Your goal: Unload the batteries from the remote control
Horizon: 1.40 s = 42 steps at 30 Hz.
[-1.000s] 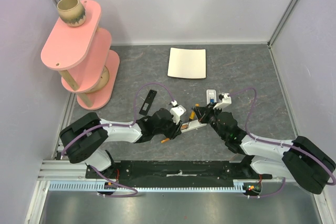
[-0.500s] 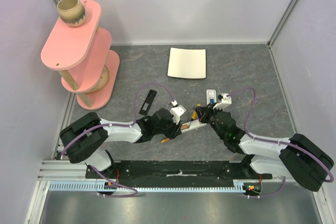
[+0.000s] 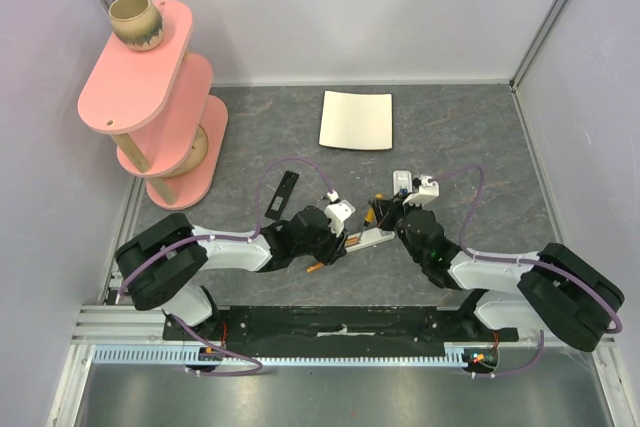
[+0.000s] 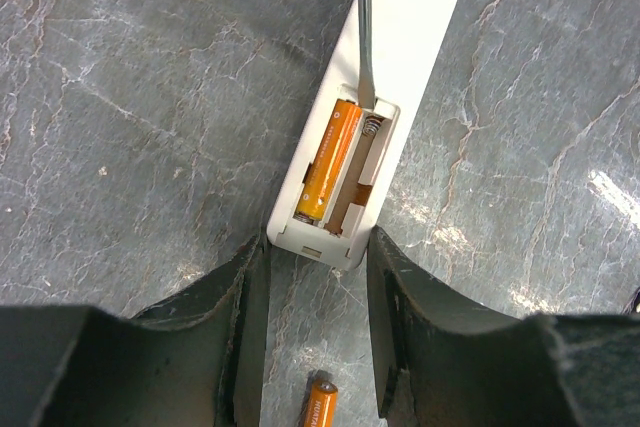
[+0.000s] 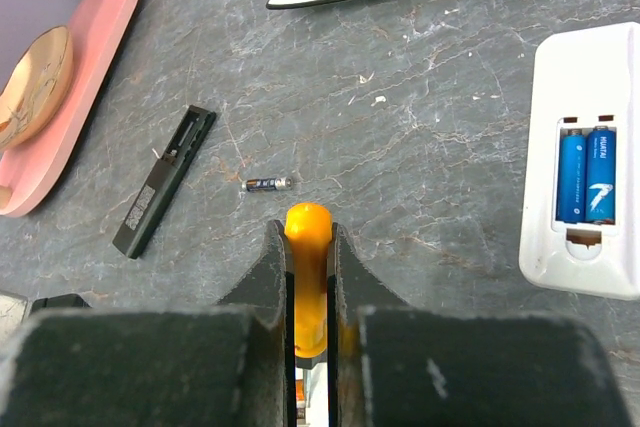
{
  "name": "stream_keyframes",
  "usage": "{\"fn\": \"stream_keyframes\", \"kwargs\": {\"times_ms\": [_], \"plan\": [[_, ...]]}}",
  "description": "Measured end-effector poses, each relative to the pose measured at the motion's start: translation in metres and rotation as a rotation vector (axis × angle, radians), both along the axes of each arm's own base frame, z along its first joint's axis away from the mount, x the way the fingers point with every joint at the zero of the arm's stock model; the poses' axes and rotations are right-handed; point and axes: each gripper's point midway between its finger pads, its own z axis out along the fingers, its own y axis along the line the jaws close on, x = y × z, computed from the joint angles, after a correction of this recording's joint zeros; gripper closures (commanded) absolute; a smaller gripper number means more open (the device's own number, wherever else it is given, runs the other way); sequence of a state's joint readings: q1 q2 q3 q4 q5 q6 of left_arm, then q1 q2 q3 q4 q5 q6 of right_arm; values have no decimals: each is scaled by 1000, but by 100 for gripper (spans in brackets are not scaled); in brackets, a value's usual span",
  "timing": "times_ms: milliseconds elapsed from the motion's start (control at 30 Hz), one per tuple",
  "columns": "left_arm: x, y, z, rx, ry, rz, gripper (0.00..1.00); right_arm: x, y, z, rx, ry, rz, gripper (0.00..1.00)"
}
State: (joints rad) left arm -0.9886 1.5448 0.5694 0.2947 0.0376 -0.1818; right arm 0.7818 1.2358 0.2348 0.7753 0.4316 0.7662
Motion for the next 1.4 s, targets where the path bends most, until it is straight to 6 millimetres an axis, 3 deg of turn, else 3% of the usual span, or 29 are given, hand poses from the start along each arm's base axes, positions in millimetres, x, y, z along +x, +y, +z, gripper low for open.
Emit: {"fn": "stream_keyframes", "kwargs": {"times_ms": [633,1133,1267,1400], "plan": [[0,0,0,-1,0,-1,98,10,8,-6,22,-14,-6,100],[0,0,0,1,1,-1,98,11,9,-10,179,-16,-2,100],[0,0,0,1,0,1,98,9,12,-2,246,-23,12,100],[0,0,0,0,0,1,98,2,27,22,355,-47,79,100]]}}
